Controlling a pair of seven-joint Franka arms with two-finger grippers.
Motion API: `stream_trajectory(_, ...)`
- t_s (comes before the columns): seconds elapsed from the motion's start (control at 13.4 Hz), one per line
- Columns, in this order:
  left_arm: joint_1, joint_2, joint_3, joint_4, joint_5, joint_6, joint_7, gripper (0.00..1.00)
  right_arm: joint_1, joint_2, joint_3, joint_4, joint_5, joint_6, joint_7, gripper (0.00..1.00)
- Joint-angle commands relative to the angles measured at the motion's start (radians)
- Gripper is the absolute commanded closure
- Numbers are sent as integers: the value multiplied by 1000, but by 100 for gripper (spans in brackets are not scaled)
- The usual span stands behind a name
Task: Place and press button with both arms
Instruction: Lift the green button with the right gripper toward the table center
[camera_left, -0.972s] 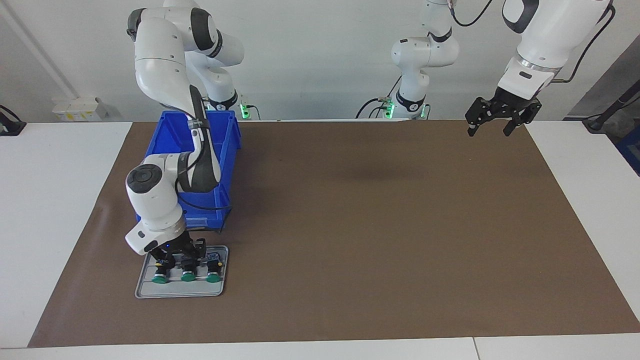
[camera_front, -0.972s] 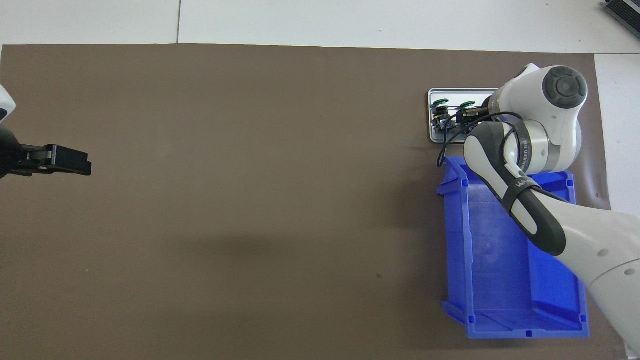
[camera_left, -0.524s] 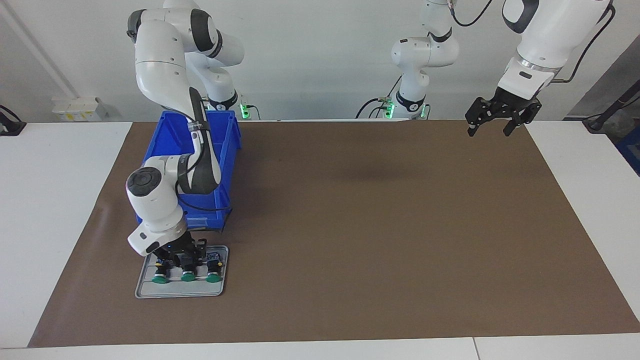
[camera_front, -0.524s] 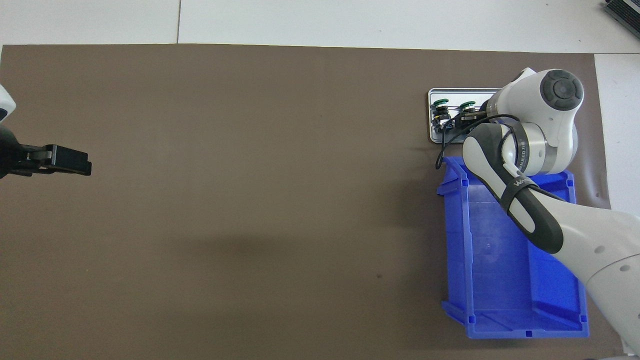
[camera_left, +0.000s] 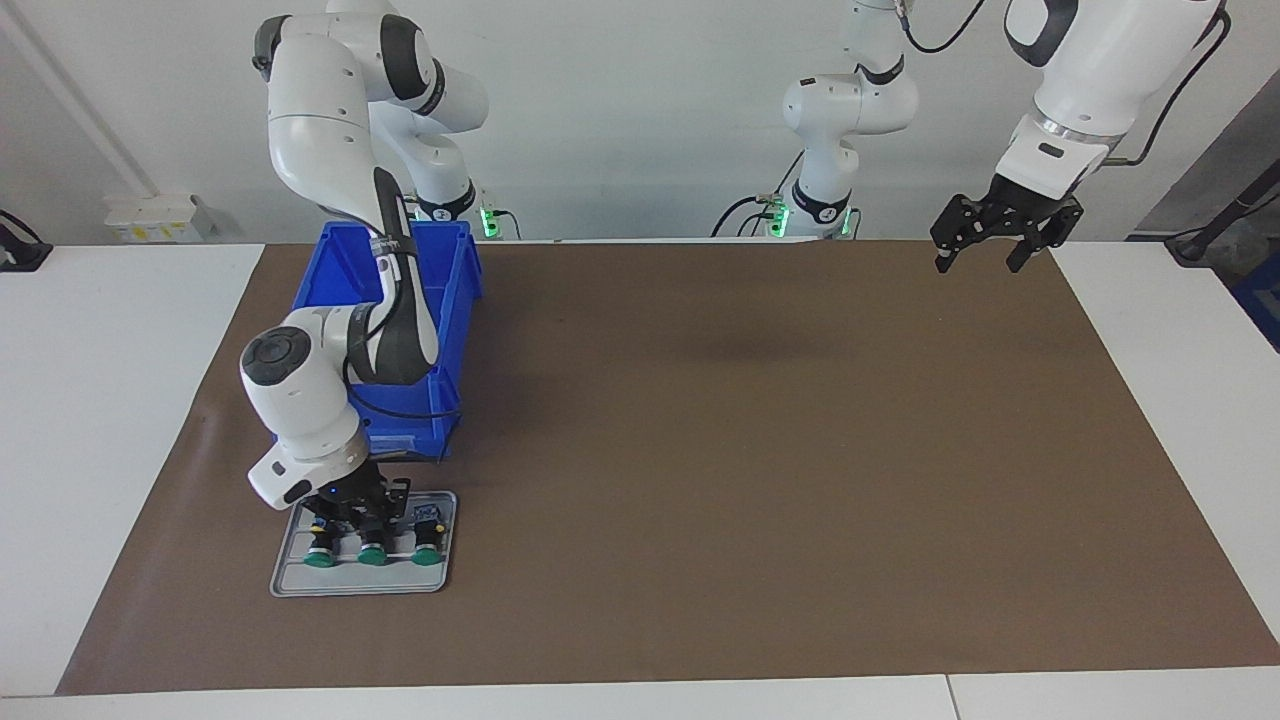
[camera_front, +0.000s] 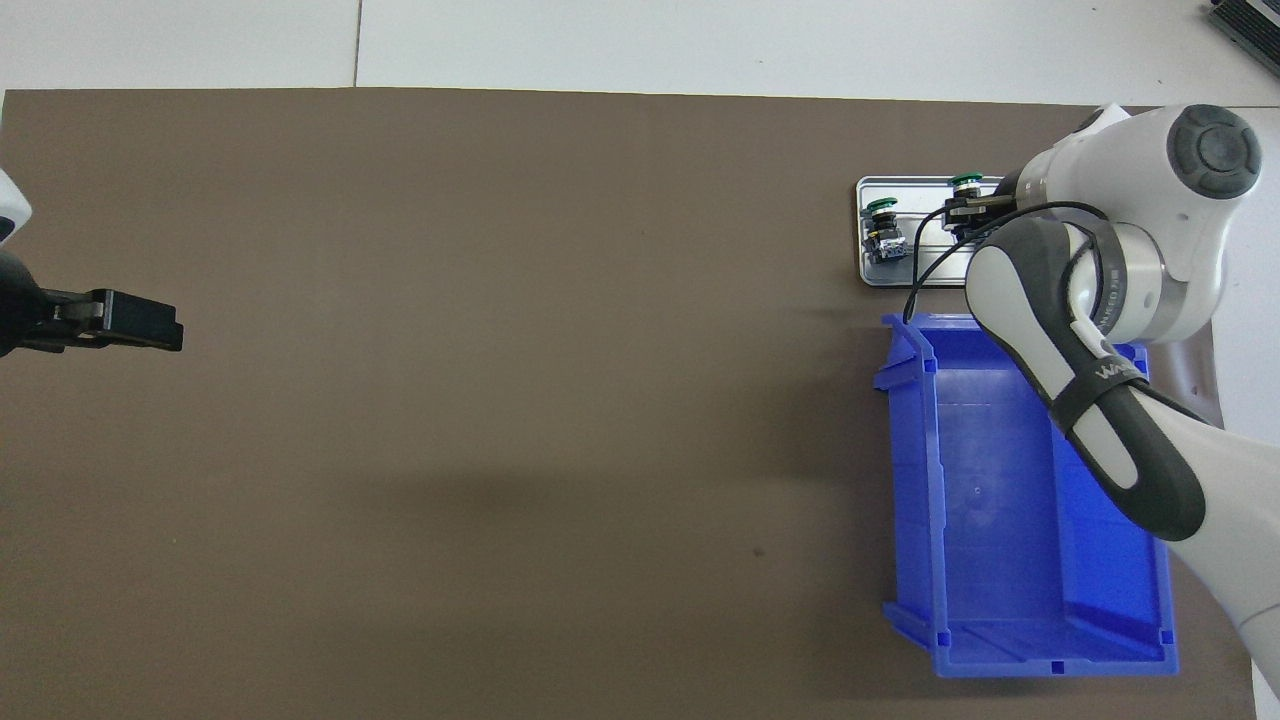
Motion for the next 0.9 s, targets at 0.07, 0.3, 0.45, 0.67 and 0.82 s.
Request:
stream_trajectory(0.07, 10, -12, -7, 0, 14, -12, 3, 0, 74, -78, 4, -20, -3, -107, 265, 100)
stream_trajectory(0.3, 10, -12, -7, 0, 14, -12, 3, 0, 176, -84, 4, -23, -49, -120, 581, 100)
stream_trajectory(0.45, 10, -12, -7, 0, 14, -13, 3, 0, 261, -83, 4, -25, -84, -120, 825, 100)
stream_trajectory(0.67, 10, -12, -7, 0, 14, -12, 3, 0, 368, -75, 8, -14, -180, -115, 1214, 100)
stream_trajectory(0.82, 10, -12, -7, 0, 14, -13, 3, 0, 439, -67, 8, -5, -183, -105, 1452, 100)
